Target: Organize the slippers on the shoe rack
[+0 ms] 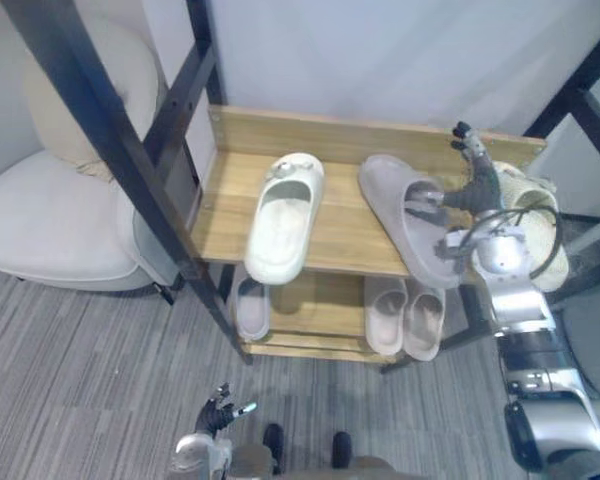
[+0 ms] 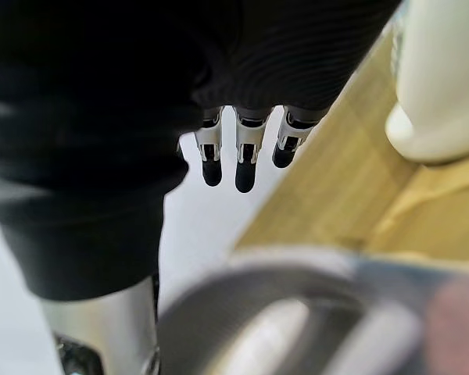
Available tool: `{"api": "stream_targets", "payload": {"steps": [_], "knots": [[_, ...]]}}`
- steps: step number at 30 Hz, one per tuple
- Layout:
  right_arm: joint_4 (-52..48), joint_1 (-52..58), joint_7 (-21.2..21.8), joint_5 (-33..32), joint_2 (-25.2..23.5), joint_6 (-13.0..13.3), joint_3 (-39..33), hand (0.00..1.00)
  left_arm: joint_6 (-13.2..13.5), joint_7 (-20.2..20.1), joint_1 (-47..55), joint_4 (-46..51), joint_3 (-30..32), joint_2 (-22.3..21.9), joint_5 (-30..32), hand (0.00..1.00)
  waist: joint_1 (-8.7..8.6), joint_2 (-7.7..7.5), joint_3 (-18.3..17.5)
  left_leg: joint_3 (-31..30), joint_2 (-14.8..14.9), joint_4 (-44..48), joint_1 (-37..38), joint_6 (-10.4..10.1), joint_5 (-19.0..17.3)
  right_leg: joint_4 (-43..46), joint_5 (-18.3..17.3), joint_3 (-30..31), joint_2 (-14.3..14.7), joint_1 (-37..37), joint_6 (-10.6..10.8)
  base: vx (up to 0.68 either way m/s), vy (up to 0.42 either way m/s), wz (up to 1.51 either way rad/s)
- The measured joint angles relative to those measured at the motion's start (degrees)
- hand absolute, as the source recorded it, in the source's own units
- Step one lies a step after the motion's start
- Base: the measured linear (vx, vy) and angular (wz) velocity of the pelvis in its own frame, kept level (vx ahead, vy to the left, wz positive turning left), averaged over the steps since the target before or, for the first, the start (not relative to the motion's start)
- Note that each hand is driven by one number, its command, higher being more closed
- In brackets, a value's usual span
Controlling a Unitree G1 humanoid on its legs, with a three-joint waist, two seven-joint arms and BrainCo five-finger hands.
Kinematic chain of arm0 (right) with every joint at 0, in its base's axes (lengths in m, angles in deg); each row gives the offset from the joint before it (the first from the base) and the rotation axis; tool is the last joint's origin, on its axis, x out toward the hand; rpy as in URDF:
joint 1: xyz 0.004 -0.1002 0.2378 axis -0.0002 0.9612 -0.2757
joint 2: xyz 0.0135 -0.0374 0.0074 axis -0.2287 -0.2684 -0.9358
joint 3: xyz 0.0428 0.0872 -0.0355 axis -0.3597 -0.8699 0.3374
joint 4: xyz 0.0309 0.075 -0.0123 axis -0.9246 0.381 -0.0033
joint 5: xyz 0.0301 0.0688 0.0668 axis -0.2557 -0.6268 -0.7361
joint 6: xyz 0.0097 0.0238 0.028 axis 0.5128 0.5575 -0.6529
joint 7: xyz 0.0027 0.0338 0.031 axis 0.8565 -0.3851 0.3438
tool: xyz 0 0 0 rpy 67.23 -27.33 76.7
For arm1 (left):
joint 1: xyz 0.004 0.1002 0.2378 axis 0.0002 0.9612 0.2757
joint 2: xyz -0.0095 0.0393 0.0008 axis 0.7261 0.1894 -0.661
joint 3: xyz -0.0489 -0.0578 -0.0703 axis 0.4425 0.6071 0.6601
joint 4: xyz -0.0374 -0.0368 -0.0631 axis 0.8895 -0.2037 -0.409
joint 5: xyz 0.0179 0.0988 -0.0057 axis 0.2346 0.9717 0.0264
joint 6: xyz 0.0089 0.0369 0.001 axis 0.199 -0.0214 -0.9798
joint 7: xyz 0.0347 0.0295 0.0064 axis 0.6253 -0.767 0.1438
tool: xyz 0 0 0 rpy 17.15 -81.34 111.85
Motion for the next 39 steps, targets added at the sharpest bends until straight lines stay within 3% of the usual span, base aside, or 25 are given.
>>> {"api": "stream_targets", "payload": {"steps": [13,14,22,34,39], "knots": [[2.97,-3.97,0.8,2.31,-0.66,-1.08,2.01,0.0,-0.08,0.07,-0.07,0.78,0.37,0.08,-1.67,0.0,0.45,-0.03,1.58,-0.41,0.67,-2.25,0.55,-0.18,1.73,0.07,0.94,-0.4,0.42,-0.11,-1.03,-0.02,-0.012,0.0],[3.05,-4.28,0.8,2.31,-0.71,-1.08,2.17,1.0,-0.07,0.07,-0.11,0.79,0.37,0.08,-1.71,0.0,0.48,0.02,1.73,-0.41,0.68,-2.33,0.57,-0.23,1.86,0.07,0.94,-0.41,0.44,-0.13,-1.03,-0.06,-0.042,-0.02],[6.81,-10.03,1.69,1.95,-1.51,-0.73,4.77,1.0,-0.04,0.08,-1.09,0.35,0.35,0.17,-2.01,0.0,1.19,-0.1,3.02,-1.21,1.56,-7.12,1.73,-1.52,5.08,0.16,0.89,-1.27,1.51,-1.1,-1.01,-0.07,-0.056,0.02],[5.75,-9.75,2.08,-0.69,-1.64,0.62,6.11,1.0,-0.07,0.11,-1.18,0.34,0.37,0.16,-2.02,0.0,1.42,-0.18,2.96,-1.64,1.71,-7.15,2.07,-1.69,5.21,-0.07,0.88,-1.58,1.65,-0.93,-1.0,-0.01,-0.016,0.03],[-0.33,-5.05,2.73,-2.59,-1.44,0.88,6.0,1.0,-0.13,0.09,-1.16,0.3,0.37,0.22,-2.02,0.0,1.17,-0.32,2.73,-1.69,1.68,-6.96,2.16,-1.68,5.2,0.04,0.89,-1.6,1.53,-0.82,-0.99,0.0,0.0,0.0]]}}
